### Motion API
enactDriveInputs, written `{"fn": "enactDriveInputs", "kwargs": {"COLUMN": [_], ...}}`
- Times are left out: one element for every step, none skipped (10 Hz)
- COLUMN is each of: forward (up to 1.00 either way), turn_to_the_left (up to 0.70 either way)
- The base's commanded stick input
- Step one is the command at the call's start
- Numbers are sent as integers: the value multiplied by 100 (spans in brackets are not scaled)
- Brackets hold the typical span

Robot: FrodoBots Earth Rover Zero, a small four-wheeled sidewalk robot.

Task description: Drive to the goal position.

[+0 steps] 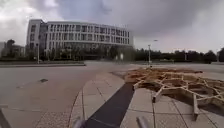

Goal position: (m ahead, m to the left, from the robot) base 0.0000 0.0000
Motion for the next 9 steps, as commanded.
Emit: {"fn": "enactDriveInputs", "kwargs": {"forward": [4, 4, 4, 4, 4, 4, 4, 4, 4], "turn_to_the_left": [0, 0, 0, 0, 0, 0, 0, 0, 0]}}
